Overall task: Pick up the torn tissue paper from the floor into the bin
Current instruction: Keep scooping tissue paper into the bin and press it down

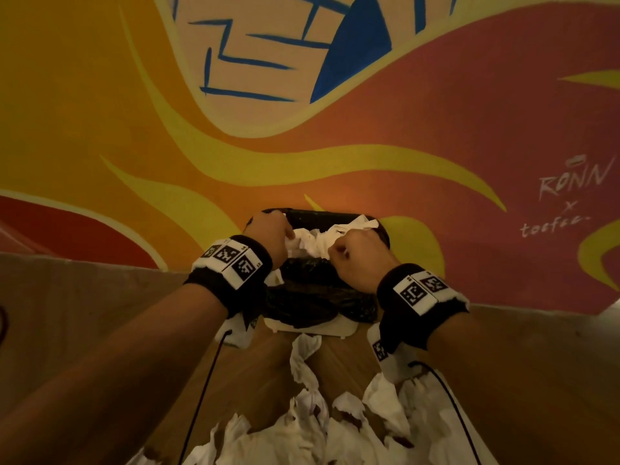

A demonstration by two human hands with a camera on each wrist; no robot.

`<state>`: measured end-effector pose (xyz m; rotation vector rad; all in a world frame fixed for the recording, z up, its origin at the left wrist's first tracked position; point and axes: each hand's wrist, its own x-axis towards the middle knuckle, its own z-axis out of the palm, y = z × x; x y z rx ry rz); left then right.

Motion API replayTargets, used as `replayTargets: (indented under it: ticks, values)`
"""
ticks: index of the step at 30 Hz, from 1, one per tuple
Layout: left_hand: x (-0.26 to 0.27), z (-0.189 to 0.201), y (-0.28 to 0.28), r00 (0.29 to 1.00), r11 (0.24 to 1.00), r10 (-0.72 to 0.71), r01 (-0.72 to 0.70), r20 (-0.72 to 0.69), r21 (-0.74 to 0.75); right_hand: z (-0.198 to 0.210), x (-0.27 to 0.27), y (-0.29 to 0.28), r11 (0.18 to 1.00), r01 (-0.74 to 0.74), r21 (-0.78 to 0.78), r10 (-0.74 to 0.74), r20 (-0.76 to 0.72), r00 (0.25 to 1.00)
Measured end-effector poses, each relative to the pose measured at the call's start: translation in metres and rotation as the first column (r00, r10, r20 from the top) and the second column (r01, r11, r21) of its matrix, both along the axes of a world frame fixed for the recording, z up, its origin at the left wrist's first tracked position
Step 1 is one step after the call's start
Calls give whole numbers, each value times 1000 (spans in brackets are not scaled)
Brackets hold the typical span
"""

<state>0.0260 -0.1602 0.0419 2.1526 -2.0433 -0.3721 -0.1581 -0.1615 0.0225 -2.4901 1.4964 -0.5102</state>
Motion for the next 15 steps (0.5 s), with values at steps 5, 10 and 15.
replayTargets:
  ticks: [5, 10, 15]
  values:
    - [-4, 3, 0, 984, 994, 77, -89, -162, -71, -9, -1, 10, 997, -56, 45, 61, -138, 988]
    - [-6, -3, 2, 940, 999, 16, -27, -340, -26, -16, -6, 9, 999, -10, 39, 21, -276, 961]
    - [1, 3, 26, 804, 972, -100, -48, -587, -232, -22, -6, 5, 1000, 14, 24, -7, -284, 959]
